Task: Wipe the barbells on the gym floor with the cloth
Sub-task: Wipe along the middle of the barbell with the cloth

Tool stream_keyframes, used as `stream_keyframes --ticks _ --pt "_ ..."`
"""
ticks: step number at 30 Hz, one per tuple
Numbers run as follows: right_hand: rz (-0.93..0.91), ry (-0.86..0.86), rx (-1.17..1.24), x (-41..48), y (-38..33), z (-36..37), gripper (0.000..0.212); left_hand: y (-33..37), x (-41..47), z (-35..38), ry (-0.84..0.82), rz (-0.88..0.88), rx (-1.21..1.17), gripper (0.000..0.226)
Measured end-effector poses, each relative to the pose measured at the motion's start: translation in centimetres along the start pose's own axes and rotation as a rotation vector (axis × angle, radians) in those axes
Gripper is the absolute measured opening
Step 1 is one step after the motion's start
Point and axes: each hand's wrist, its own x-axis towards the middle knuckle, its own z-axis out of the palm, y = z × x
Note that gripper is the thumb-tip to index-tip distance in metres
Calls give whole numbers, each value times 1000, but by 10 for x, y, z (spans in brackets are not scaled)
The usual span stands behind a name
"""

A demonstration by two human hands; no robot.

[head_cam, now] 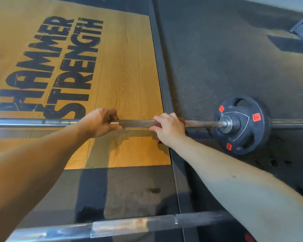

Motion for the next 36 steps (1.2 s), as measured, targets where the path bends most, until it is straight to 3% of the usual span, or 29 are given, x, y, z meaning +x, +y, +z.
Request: stream_keyframes --ticks 3,5,9,13,17,20,23,26,28,33,36 --pt "134 -405 159 33 -3 -44 25 4 15 -16 -176 -85 -114 21" --pt "175 -517 143 43 -10 -55 32 4 16 -19 -222 -99 -136 23" --pt "29 -343 -61 16 -39 -22 54 1 13 -14 -195 -73 -140 22" --pt "-108 -125 71 -4 -79 25 73 1 14 -13 -170 -49 -124 22" --pt "-248 -41 97 -13 -38 24 74 -3 11 -7 -116 -27 -102 20" --pt "-145 46 66 -30 29 8 72 -1 10 -4 -116 -40 -77 21" --pt "33 83 -41 -42 88 -15 75 3 5 -3 -13 -58 297 29" --pt "156 45 -137 -44 97 -36 77 12 -3 3 49 -108 570 47" --pt "216 92 -80 -46 75 -46 79 17 -12 9 103 -150 642 52" --pt "181 164 473 -75 2 -54 70 44 -43 23 188 -147 710 60" --pt "86 208 554 -90 -32 -55 54 59 -64 27 158 -105 496 53"
